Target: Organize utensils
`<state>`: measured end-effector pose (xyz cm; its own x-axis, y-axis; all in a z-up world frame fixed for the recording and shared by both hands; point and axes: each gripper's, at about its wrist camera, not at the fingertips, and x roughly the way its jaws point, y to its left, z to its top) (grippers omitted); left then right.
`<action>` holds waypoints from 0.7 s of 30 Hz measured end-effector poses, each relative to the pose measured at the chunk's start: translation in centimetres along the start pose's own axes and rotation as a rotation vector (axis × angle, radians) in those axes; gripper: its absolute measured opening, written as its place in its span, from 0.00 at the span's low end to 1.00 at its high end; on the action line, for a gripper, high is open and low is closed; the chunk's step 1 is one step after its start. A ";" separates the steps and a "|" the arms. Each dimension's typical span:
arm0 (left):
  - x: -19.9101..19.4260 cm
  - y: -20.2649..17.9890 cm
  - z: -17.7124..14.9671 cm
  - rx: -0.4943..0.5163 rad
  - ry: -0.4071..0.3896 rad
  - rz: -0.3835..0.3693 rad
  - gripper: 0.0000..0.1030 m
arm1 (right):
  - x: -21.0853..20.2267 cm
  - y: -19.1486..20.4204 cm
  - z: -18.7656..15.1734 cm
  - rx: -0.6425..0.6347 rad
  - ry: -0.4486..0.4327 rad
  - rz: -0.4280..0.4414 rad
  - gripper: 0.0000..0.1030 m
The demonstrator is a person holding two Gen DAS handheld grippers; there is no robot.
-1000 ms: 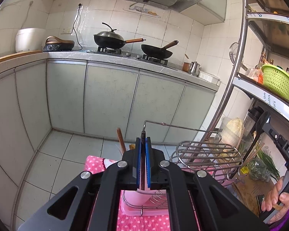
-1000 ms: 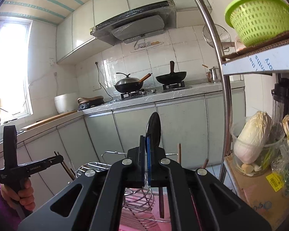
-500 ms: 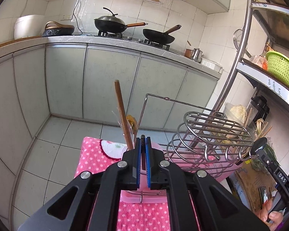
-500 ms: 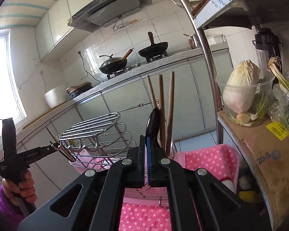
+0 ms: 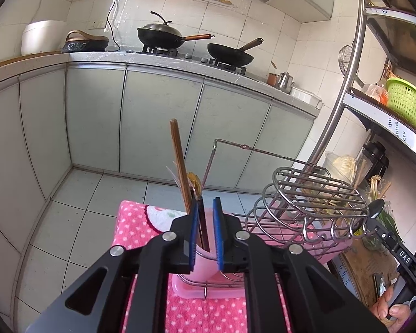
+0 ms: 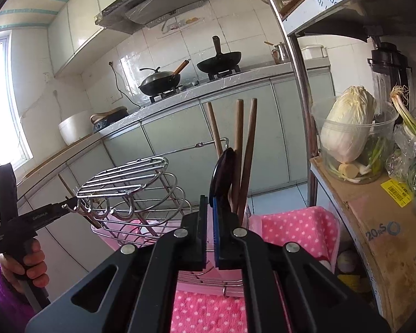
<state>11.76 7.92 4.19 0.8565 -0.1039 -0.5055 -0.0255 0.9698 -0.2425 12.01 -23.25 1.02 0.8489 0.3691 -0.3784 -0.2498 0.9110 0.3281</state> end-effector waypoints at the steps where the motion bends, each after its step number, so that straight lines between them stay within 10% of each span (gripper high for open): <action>1: -0.1 -0.1 0.0 0.003 -0.001 -0.003 0.21 | 0.0 0.0 -0.1 0.004 0.007 -0.001 0.20; 4: -0.7 -0.3 -0.1 0.013 -0.012 -0.003 0.38 | -0.3 0.0 -0.2 0.011 0.009 -0.004 0.39; 21: -4.7 -0.6 -2.8 0.004 -0.023 -0.037 0.58 | -2.7 2.0 -3.2 -0.002 0.058 -0.022 0.54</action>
<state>6.30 7.21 4.43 0.8684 -0.1346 -0.4772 0.0083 0.9663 -0.2574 7.78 -21.85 -0.08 0.8257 0.3590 -0.4351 -0.2323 0.9193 0.3177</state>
